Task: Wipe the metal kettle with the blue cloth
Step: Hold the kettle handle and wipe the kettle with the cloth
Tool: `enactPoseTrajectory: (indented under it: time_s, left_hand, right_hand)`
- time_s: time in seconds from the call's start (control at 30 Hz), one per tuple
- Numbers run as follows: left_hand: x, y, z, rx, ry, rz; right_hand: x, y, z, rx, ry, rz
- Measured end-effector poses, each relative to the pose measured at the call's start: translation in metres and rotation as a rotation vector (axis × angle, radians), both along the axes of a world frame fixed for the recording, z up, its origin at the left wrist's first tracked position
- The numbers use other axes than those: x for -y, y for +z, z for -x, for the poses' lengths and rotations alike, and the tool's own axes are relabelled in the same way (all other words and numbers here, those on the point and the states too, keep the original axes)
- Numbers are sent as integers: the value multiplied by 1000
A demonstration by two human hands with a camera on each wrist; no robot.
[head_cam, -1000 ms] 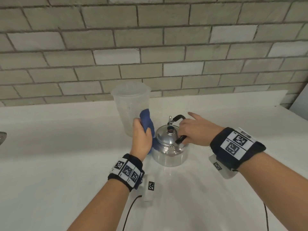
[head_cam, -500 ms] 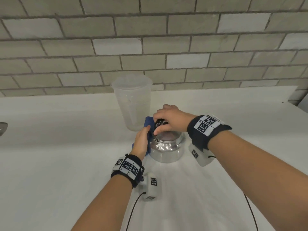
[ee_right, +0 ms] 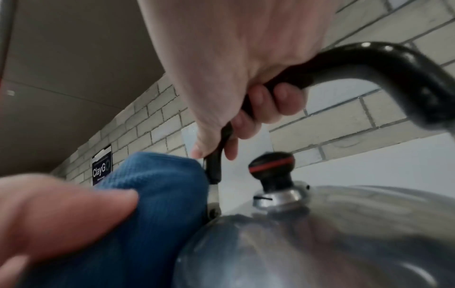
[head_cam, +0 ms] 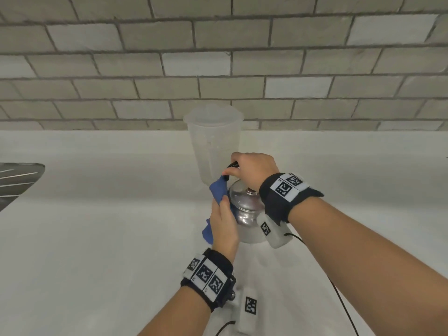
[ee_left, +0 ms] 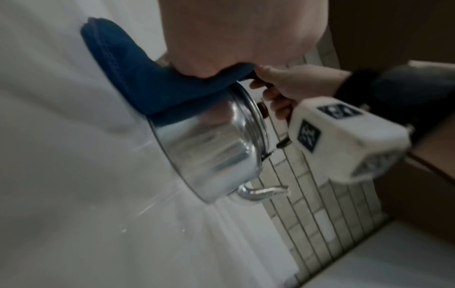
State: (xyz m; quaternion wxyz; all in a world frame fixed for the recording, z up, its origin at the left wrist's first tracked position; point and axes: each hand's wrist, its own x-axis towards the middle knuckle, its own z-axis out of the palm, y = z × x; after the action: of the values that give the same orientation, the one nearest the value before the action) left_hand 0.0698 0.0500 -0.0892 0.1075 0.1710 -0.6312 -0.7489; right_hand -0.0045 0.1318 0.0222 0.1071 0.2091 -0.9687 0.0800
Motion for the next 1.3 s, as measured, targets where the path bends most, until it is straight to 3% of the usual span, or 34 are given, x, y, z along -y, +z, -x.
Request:
enactPoseTrajectory:
  time_s: [0.17, 0.27, 0.37, 0.43, 0.53, 0.67, 0.73, 0.8, 0.83, 0.9, 1.0, 1.07, 1.2, 1.3]
  left_hand:
    - [-15, -6, -23, -231, -97, 440]
    - [-3, 0, -7, -173, -172, 400]
    - [9, 6, 12, -192, -288, 333]
    - [11, 7, 21, -196, -350, 267]
    - [7, 10, 19, -200, -335, 276]
    - [-1, 18, 1, -146, -342, 427]
    - [-1, 18, -4, -128, -345, 462]
    - [1, 17, -2, -119, -353, 390]
    - [3, 16, 1, -97, -353, 342]
    - [12, 15, 8, -25, -358, 230]
    - [18, 9, 14, 7, -359, 162]
    - [13, 5, 14, 3, -307, 146]
    - [-9, 5, -2, 55, -136, 195]
    - [-34, 13, -14, 0, -116, 210]
  right_hand:
    - [-4, 2, 5, 121, -101, 53]
    - [-13, 11, 5, 230, -58, 89]
    - [-25, 25, 1, 492, 112, 379]
    - [-27, 26, -3, 518, 154, 489]
    - [-19, 17, 3, 410, 126, 509]
    - [-4, 8, 10, 344, -110, 615]
    - [-2, 10, 10, 401, -167, 699]
    - [-9, 18, 5, 567, -141, 836]
    - [-17, 21, 5, 615, -66, 819]
    - [-37, 25, 5, 576, 160, 526]
    - [-57, 26, 6, 301, 394, -108]
    - [-58, 25, 5, 177, 468, -309]
    - [-57, 21, 10, 54, 499, -369]
    - [-54, 18, 6, 69, 445, -307]
